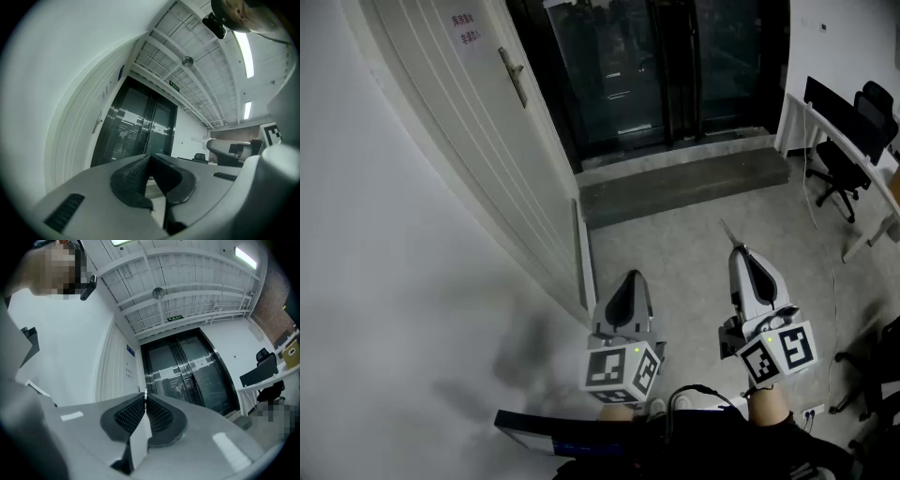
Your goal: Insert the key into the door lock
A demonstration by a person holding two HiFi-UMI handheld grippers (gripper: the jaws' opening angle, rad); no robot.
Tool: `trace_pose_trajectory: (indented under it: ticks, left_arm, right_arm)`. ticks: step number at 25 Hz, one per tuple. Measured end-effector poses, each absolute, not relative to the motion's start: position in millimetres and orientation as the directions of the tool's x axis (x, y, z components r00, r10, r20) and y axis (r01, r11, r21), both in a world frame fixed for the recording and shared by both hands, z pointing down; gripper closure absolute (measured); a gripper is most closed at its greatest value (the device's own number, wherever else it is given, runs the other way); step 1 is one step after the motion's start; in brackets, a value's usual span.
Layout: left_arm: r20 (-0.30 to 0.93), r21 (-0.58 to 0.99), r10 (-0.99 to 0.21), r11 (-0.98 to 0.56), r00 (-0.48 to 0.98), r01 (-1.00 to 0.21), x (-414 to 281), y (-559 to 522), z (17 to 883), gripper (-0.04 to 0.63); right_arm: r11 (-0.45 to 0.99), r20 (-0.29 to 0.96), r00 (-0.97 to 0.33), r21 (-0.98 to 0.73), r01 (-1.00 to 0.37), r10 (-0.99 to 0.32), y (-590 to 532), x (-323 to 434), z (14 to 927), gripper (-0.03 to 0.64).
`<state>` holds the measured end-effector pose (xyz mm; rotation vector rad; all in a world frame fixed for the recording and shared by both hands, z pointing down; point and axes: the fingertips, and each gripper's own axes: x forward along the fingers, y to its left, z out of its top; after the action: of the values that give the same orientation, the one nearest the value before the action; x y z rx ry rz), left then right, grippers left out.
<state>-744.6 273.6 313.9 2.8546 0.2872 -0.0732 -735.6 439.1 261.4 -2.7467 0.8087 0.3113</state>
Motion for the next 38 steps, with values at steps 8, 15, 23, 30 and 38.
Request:
trace_pose_trajectory:
  ticks: [8, 15, 23, 30, 38]
  left_arm:
    - [-0.072, 0.27, 0.191, -0.941, 0.979, 0.203, -743.2, 274.3, 315.8, 0.595]
    - [-0.062, 0.279, 0.184, -0.94, 0.981, 0.194, -744.2, 271.0, 322.4, 0.595]
    - [-0.058, 0.298, 0.174, -0.937, 0.983, 0.183, -741.3, 245.6, 323.6, 0.595]
    - [-0.03, 0.328, 0.178, -0.928, 0.984, 0.178, -725.7, 228.4, 339.6, 0.595]
    - [-0.027, 0.314, 0.159, -0.936, 0.987, 0.16, -657.7, 228.6, 345.7, 0.595]
  right_arm:
    - [-0.812, -0.267, 0.823, -0.184, -0.554, -0.501, 438.5, -734.4, 263.9, 0.605]
    - [-0.809, -0.261, 0.823, -0.189, -0.556, -0.505, 437.0, -734.3, 266.4, 0.604]
    - [-0.815, -0.259, 0.823, -0.172, -0.554, -0.505, 414.1, -728.5, 262.0, 0.606]
    - [-0.828, -0.243, 0.839, -0.178, -0.532, -0.487, 401.5, -713.0, 269.9, 0.605]
    - [-0.828, -0.262, 0.832, -0.16, -0.537, -0.489, 401.4, -642.1, 274.9, 0.606]
